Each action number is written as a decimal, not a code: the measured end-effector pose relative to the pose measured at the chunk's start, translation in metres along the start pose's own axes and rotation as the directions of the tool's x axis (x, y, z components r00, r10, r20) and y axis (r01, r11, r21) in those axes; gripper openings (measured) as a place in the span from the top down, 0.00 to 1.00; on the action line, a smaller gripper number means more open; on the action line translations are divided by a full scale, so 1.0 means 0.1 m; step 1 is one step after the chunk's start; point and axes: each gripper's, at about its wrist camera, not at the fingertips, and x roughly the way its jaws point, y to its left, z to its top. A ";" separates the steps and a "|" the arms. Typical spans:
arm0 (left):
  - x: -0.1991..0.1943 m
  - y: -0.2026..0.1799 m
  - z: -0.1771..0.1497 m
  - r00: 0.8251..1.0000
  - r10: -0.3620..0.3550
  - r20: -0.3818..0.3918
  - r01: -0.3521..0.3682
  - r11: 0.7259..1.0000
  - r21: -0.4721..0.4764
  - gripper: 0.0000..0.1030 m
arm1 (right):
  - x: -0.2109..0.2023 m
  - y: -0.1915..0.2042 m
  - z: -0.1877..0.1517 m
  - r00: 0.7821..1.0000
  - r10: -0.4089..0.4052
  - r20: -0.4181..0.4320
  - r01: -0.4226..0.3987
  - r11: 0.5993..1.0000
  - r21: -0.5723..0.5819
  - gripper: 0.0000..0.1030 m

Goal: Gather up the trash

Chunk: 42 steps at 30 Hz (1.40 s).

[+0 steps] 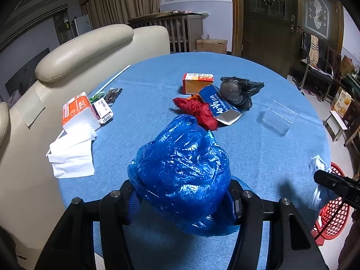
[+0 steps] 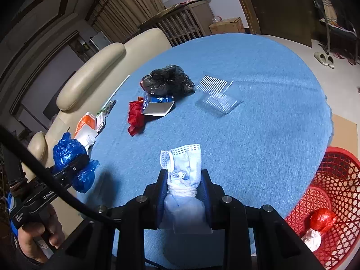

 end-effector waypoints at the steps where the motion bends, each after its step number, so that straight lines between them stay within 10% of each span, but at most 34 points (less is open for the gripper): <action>1: -0.01 -0.02 0.00 1.000 -0.003 0.002 0.003 1.000 0.004 0.40 | -0.01 -0.01 -0.01 1.000 0.000 0.001 0.000 1.000 0.002 0.70; 17: -0.04 -0.90 0.02 0.989 -0.151 -0.007 0.150 0.976 0.157 0.40 | -0.59 -0.68 -0.32 0.994 -0.090 0.066 0.079 0.986 0.150 0.70; 34: -0.34 -2.30 -0.18 0.907 -0.416 -0.071 0.408 0.822 0.398 0.40 | -0.76 -2.02 -0.57 0.945 -0.325 -0.035 0.318 0.887 0.335 0.67; 38: -0.35 -2.47 -0.21 0.887 -0.450 -0.105 0.449 0.787 0.422 0.40 | -0.79 -2.22 -0.52 0.947 -0.321 -0.016 0.302 0.871 0.389 0.25; 42: -0.34 -2.65 -0.27 0.874 -0.466 -0.139 0.475 0.758 0.448 0.40 | -0.94 -2.32 -0.46 0.943 -0.330 0.039 0.286 0.865 0.412 0.25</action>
